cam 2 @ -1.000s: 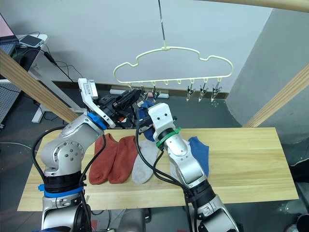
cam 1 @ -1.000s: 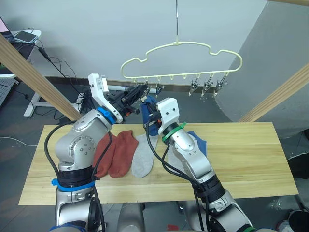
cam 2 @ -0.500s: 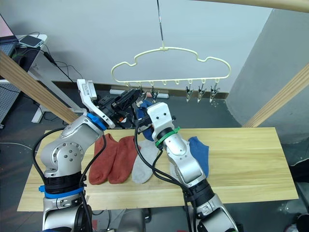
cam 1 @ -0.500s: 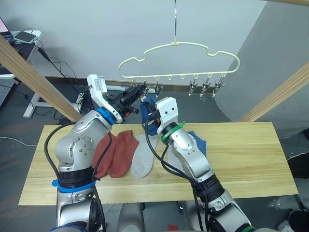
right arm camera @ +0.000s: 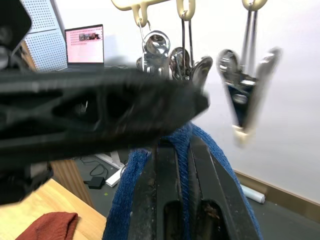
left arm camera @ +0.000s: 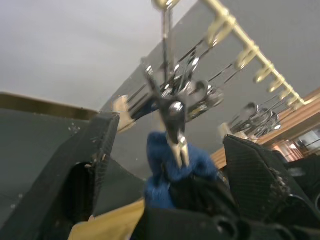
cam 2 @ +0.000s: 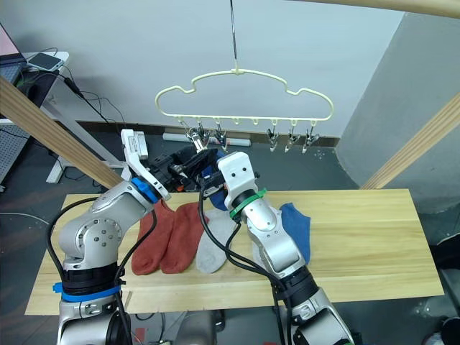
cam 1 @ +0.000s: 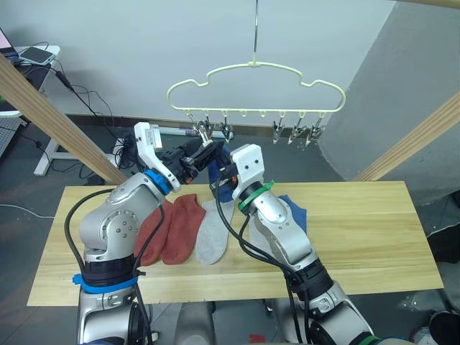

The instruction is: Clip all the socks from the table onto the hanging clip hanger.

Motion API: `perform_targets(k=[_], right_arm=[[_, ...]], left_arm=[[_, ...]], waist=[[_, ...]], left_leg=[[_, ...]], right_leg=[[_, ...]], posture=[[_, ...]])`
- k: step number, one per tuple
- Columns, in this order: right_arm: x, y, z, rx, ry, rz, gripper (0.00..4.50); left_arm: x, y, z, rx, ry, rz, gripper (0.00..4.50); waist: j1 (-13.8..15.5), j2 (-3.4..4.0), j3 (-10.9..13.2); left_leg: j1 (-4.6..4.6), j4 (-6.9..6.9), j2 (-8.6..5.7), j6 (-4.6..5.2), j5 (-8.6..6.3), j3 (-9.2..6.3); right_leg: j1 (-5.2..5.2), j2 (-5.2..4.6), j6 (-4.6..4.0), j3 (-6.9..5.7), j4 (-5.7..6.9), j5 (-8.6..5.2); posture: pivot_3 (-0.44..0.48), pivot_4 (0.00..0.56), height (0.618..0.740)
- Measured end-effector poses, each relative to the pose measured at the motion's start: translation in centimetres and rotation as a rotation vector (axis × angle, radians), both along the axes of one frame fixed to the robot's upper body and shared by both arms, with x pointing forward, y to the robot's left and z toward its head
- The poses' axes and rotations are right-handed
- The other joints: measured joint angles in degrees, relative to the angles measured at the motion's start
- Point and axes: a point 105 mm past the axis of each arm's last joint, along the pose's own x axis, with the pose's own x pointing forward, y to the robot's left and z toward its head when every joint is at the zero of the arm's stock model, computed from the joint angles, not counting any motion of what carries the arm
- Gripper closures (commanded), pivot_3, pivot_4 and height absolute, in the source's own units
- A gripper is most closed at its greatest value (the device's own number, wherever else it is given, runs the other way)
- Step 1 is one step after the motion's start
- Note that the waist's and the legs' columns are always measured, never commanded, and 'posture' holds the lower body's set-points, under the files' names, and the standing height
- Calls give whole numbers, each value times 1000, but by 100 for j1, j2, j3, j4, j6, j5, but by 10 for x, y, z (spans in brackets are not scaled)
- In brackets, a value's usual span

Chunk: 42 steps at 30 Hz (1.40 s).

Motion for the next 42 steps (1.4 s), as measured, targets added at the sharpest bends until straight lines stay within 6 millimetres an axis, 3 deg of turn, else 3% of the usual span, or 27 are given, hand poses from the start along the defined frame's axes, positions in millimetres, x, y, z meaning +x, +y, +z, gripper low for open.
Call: perform_targets(k=[6,14,19,22,30,34,38,42], right_arm=[[-1,3,-1,-9,5,19,4500],[-4,7,-6,-37,23,50,2306],[-15,4,-17,-131,38,104,2306],[-22,-12,-23,-191,47,112,2306],[-52,-90,-25,-407,81,190,2306],[-68,-126,0,-420,82,221,2306],[-74,-145,25,-416,65,223,2306],[-79,-148,34,-407,76,233,2208]], left_arm=[[-4,5,-1,36,-6,-10,873],[-6,8,-1,68,-27,-18,849],[-8,12,-5,130,-51,-9,849],[-10,14,-3,176,-100,14,849],[-15,11,-1,293,-265,52,849],[-15,5,5,285,-336,87,849],[-15,1,6,262,-372,122,849],[-17,-9,5,232,-396,124,1750]], waist=[[2,-1,0],[3,-1,-1],[7,-1,0],[17,-1,-1],[36,0,0],[21,1,1],[9,-1,0],[8,-1,0]], left_leg=[[0,0,0,-1,1,-1],[0,0,0,-1,1,-1],[0,-1,0,-2,0,0],[0,0,-2,-2,1,0],[1,0,-1,-2,0,0],[2,3,-3,-1,0,10],[3,5,0,-1,0,7],[2,6,-2,-1,0,8]], right_leg=[[0,0,0,-1,0,0],[0,0,0,0,1,0],[-2,0,0,0,0,0],[-1,-4,0,1,0,0],[0,1,2,1,0,-1],[2,1,5,10,-2,-3],[3,6,4,9,-1,-2],[5,5,4,10,-2,-2]], posture=[[-205,321,732],[-206,318,732],[-205,320,732],[-205,321,732],[-208,327,732],[-229,326,732],[-236,323,732],[-236,323,732]])
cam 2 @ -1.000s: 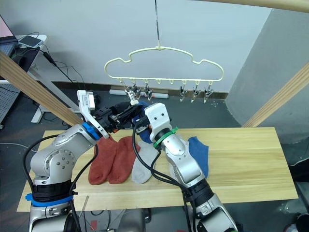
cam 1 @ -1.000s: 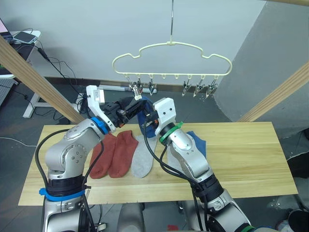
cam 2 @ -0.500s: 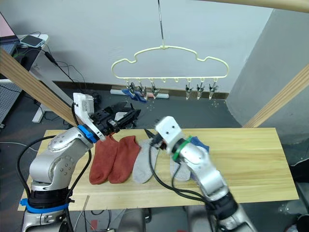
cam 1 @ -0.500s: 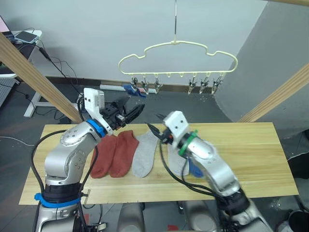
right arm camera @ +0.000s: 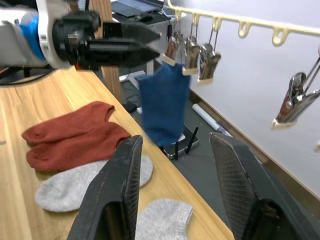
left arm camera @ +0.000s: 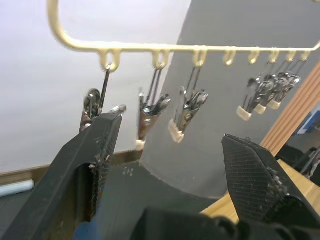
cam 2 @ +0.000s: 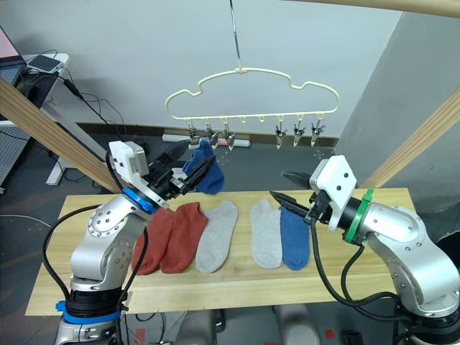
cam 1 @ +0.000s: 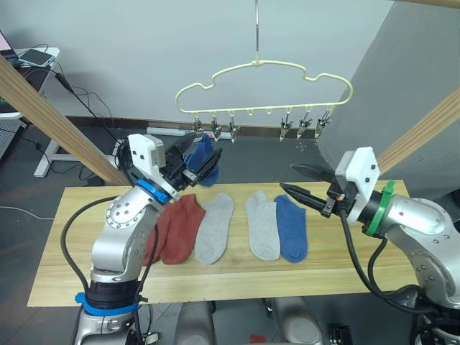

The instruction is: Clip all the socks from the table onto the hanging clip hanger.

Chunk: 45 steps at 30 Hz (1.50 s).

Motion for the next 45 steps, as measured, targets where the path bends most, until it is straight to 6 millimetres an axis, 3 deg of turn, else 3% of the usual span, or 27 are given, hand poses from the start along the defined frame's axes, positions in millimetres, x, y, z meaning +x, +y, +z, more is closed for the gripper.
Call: perform_targets(k=[4,22,45], right_arm=[[-2,-1,-1,-9,29,3,2208],[1,-7,17,13,13,-40,2208],[-2,-4,20,31,28,-14,2208]], left_arm=[[1,-1,0,-7,-39,42,2972],[36,-8,-15,-85,-24,160,2972],[54,-10,4,-143,-82,200,2972]], waist=[[-7,0,0],[-74,-1,0],[-171,-1,0]], left_leg=[[0,3,-1,0,0,1],[-15,69,0,2,-1,0],[-18,69,-1,2,-1,1]], right_leg=[[0,-1,1,0,0,0],[11,2,54,5,2,5],[10,2,55,7,2,5]], posture=[[-256,320,732],[-294,316,732],[-305,313,732]])
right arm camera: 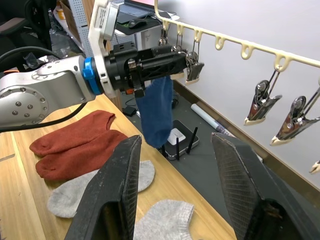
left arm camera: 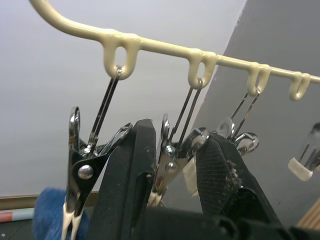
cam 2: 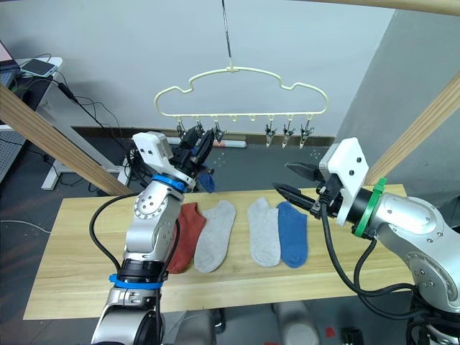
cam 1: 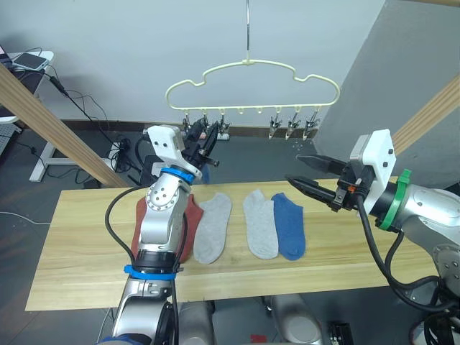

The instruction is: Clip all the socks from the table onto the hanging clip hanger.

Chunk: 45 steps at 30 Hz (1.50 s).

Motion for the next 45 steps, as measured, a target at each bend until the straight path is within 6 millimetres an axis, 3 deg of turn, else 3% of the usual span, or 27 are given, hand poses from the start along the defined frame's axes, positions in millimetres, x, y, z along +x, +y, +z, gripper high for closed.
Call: perform_targets(k=[9,16,24,25,27,31,32,38,45], right_arm=[[-1,0,-1,2,-1,2,2208],[-1,-1,-1,6,-6,3,2208],[0,0,-2,9,-1,-2,2208],[1,1,-4,14,5,-11,2029],[6,3,-18,9,35,-60,1595],[27,-3,-70,-67,125,-236,160],[35,-6,-85,-83,137,-294,0],[61,-7,-151,-197,136,-438,0],[92,-15,-181,-224,112,-528,0]], left_arm=[[0,-1,3,2,-8,-6,2972],[0,-3,4,10,-13,-23,4261],[0,-2,4,23,-10,-30,4381],[0,-2,4,25,-10,-32,4381],[0,-3,4,28,-6,-40,4381],[-1,-2,5,50,1,-52,4381],[-1,-2,5,58,2,-59,4381],[-5,-8,9,73,1,-92,4381],[-6,-8,10,80,12,-98,4381]], waist=[[-1,0,0],[-1,0,0],[-1,0,0],[-1,0,0],[1,-1,-1],[0,-1,-1],[-2,-1,0],[-1,0,0],[6,1,0]], left_leg=[[0,0,0,0,0,0],[0,0,0,0,0,0],[0,0,1,0,0,0],[1,0,1,0,0,-1],[0,-1,1,0,0,-2],[1,1,1,0,0,2],[1,1,0,-1,1,2],[3,0,1,-1,1,3],[3,0,2,-1,1,1]], right_leg=[[0,0,1,-1,0,0],[0,0,1,-1,0,-1],[0,0,1,-1,0,-1],[0,1,1,-2,0,-1],[0,1,1,-2,0,-1],[-1,0,3,2,0,0],[-2,0,4,2,1,0],[-3,0,4,2,2,0],[-2,1,3,1,3,2]], posture=[[-303,312,732],[-303,312,732],[-300,315,732],[-300,315,732],[-298,318,732],[-284,324,732],[-284,324,732],[-266,326,732],[-260,328,732]])
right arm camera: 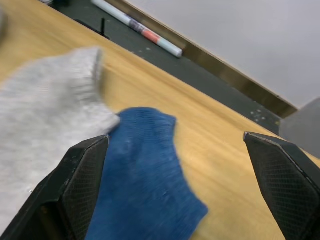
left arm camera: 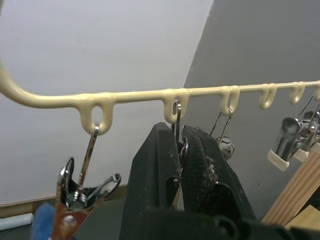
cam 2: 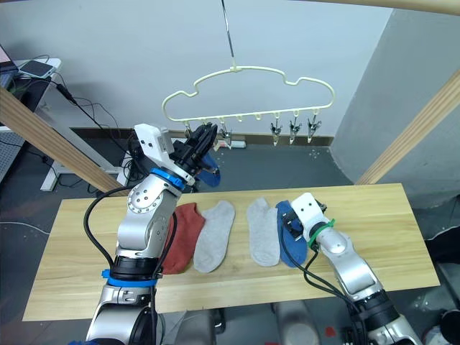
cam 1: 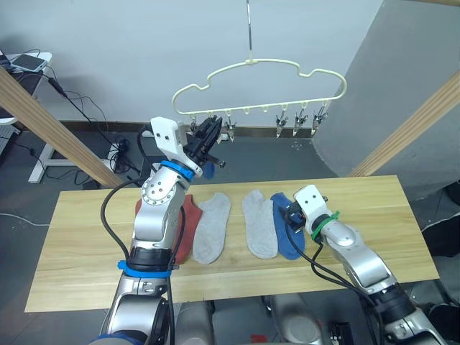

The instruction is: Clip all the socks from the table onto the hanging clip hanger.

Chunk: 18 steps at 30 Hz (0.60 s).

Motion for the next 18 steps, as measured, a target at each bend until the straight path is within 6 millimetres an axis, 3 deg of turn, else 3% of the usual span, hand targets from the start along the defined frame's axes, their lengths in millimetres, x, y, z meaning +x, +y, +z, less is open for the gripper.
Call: perform_targets(k=[5,8,10,18], right_arm=[[5,7,-21,38,63,2,0],[9,9,-21,63,72,0,168],[9,12,-22,81,85,-5,587],[6,18,-26,135,133,-19,3551]], left_arm=[[0,0,0,0,2,-1,4381],[0,0,0,2,4,-1,4381],[0,1,-1,6,6,0,4381],[-2,0,-3,23,33,-50,4381]], waist=[[5,1,0],[7,0,0],[5,1,0],[13,1,0]], left_leg=[[0,0,-1,0,0,2],[1,2,0,0,0,0],[3,1,1,0,0,0],[3,3,0,0,0,-1]], right_leg=[[1,-1,-25,2,-1,15],[2,-1,-24,1,2,15],[2,1,-24,1,3,15],[4,0,-20,1,4,17]], posture=[[-254,330,732],[-252,329,732],[-250,330,732],[-248,329,732]])
